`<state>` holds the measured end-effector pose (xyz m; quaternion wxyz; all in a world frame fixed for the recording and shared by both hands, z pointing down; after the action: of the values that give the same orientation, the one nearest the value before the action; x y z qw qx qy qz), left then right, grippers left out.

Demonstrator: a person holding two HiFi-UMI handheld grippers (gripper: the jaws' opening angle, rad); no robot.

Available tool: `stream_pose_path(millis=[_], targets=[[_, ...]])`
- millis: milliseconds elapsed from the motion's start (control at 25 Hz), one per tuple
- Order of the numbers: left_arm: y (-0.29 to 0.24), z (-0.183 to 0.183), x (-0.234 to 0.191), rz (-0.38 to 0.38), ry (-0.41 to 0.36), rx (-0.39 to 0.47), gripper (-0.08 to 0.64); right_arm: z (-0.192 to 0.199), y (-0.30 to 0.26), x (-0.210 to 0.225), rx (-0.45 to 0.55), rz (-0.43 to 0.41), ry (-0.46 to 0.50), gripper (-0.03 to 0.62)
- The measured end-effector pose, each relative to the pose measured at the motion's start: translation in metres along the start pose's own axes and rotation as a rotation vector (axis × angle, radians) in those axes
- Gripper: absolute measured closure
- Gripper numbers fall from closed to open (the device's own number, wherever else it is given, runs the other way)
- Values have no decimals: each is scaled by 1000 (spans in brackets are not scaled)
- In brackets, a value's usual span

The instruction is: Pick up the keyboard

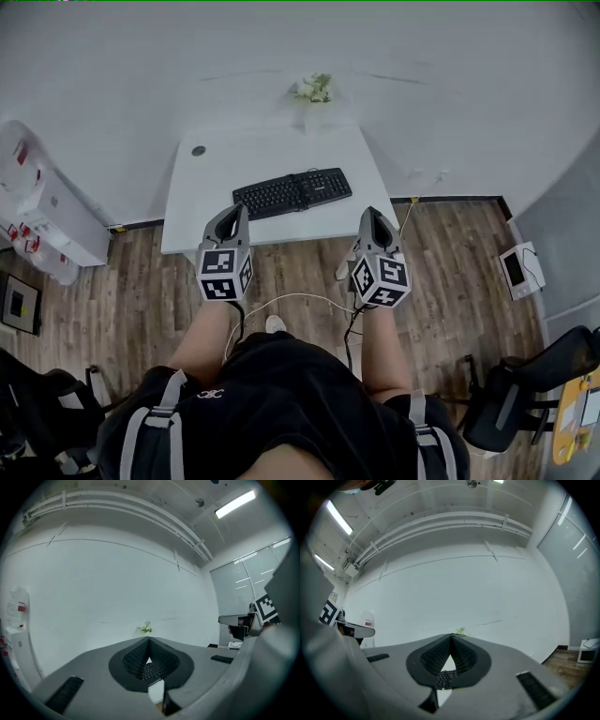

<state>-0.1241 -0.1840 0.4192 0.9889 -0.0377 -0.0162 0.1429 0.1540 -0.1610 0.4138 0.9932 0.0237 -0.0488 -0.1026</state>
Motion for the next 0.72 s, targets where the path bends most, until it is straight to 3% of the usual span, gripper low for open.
stream_pose_path(millis=[160,480,720], targets=[[-56,-8,-16,2,-13,-9,554,0,-59,14,-3,-4,-24,591],[-150,-11,-60,-12,-16,-20,554,4,-167,16,-9,-7,70,591],[-204,-3,-87,-17,3,-43,554,14,-232,11,-22,-33,67,591]])
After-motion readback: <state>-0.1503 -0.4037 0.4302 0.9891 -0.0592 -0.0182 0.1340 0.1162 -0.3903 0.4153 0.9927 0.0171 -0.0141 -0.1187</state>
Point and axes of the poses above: the fingertips, and each gripper's own axes: y backward along the fingers, x to its right, z out of its underside, the point moved 2 cm from there along y, backward along the fingers, and after that the axes turned 4 degrees about -z, right-handed, at the moved point
